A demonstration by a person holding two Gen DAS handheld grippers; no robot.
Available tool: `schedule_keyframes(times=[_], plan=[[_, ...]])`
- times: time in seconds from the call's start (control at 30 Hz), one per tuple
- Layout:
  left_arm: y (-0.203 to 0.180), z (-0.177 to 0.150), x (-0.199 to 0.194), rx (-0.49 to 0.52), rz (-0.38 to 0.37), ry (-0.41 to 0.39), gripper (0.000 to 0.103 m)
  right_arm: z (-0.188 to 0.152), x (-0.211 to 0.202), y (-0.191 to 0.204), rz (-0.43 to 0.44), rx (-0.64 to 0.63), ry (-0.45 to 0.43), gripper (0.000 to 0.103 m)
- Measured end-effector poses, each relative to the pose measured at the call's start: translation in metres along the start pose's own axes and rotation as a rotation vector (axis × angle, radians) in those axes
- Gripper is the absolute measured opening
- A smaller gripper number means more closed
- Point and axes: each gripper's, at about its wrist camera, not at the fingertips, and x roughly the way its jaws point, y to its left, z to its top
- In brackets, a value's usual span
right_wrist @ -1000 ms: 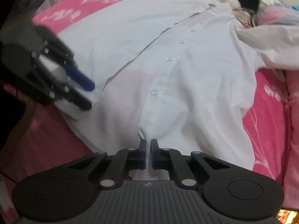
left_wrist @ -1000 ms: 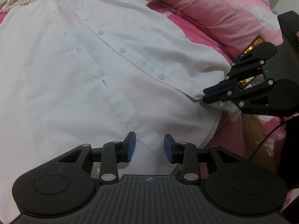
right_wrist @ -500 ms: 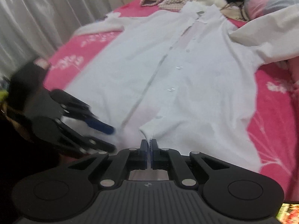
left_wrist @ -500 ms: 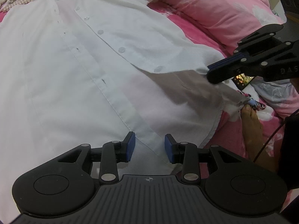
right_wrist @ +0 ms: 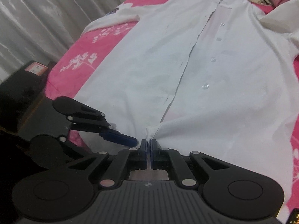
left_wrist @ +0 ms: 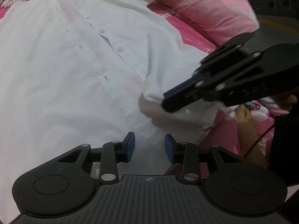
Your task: Fold clothes
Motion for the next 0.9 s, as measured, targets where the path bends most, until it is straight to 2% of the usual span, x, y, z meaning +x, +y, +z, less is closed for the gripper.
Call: schedule_keyframes(times=[0.07, 0.2, 0.23, 0.37, 0.43, 0.6, 0.9], plan=[[0.003, -0.002, -0.003, -0.011, -0.002, 0.002, 0.035, -0.003, 0.010, -0.003, 0.017, 0.019, 0.026, 0.007], [0.007, -0.006, -0.008, -0.030, 0.000, 0.004, 0.035, -0.012, 0.029, -0.021, 0.090, 0.166, 0.088, 0.009], [0.008, -0.007, -0.009, -0.033, 0.001, 0.004, 0.035, -0.014, 0.030, -0.026, 0.113, 0.205, 0.090, 0.014], [0.007, -0.007, -0.009, -0.035, 0.002, 0.002, 0.035, -0.011, 0.016, -0.045, 0.192, 0.337, 0.015, 0.035], [0.007, -0.006, -0.009, -0.035, 0.002, 0.001, 0.035, -0.009, 0.004, -0.051, 0.184, 0.356, -0.040, 0.037], [0.005, -0.005, -0.009, -0.034, 0.002, -0.003, 0.035, -0.018, -0.019, -0.053, 0.117, 0.319, -0.102, 0.037], [0.005, 0.006, -0.023, -0.060, -0.015, -0.051, 0.038, -0.037, -0.023, -0.028, 0.025, 0.154, -0.103, 0.037]])
